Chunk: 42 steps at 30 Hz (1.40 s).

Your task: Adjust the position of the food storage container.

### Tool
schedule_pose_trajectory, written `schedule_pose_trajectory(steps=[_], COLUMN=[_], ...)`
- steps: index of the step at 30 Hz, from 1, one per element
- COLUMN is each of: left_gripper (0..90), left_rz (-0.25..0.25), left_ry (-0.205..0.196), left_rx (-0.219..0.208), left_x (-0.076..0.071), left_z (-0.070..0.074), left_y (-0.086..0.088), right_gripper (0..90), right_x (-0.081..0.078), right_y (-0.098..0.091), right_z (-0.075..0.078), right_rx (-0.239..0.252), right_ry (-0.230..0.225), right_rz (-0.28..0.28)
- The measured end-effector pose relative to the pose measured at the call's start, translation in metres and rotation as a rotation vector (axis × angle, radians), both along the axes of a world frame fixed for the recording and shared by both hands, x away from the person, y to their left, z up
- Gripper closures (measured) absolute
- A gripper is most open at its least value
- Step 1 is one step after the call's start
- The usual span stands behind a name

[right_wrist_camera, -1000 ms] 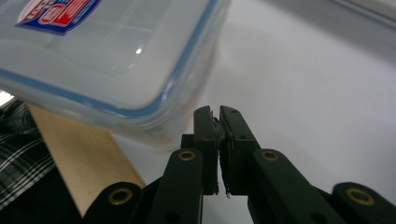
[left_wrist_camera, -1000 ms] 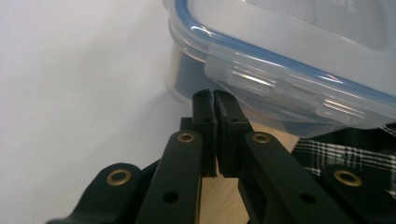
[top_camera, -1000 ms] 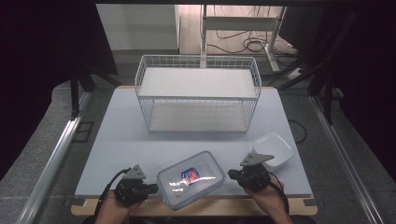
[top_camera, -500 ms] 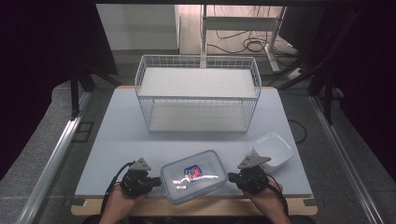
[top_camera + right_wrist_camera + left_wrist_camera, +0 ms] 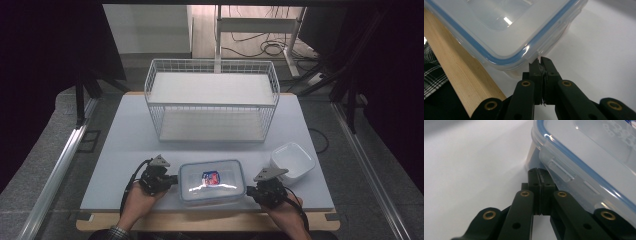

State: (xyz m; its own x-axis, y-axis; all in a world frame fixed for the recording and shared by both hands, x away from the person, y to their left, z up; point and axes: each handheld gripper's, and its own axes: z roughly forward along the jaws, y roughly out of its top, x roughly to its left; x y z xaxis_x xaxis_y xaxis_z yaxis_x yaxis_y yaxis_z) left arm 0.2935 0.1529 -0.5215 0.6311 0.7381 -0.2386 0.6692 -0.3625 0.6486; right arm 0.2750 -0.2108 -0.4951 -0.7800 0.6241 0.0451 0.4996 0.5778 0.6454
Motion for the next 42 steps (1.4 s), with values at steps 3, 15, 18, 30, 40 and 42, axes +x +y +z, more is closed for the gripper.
schedule_pose_trajectory(steps=[3, 15, 18, 30, 40, 42], left_gripper=[89.9, 87.8, 88.4, 89.3, 72.8, 65.2], left_rz=[0.000, -0.060, -0.089, 0.007, 0.007, 0.006], left_ry=[-0.002, 0.062, 0.072, 0.030, -0.036, -0.050], left_rx=[-0.015, -0.032, -0.045, 0.002, 0.024, 0.035], left_x=[0.009, -0.030, -0.032, -0.009, -0.031, -0.035], left_z=[-0.001, 0.001, 0.003, 0.001, 0.006, 0.008], left_y=[-0.001, 0.010, 0.003, -0.002, 0.009, 0.011], right_gripper=[87.6, 87.2, 87.4, 88.3, 81.7, 78.3], right_x=[0.000, -0.002, -0.002, 0.007, 0.007, 0.007], right_y=[-0.001, -0.003, -0.002, 0.004, -0.009, -0.014], right_z=[0.000, 0.001, 0.001, 0.000, 0.008, 0.010], right_rx=[0.000, 0.009, 0.009, -0.001, 0.019, 0.029], right_ry=[0.007, 0.003, 0.001, -0.033, -0.058, -0.074], right_rz=[-0.006, 0.009, 0.009, 0.002, -0.016, -0.021])
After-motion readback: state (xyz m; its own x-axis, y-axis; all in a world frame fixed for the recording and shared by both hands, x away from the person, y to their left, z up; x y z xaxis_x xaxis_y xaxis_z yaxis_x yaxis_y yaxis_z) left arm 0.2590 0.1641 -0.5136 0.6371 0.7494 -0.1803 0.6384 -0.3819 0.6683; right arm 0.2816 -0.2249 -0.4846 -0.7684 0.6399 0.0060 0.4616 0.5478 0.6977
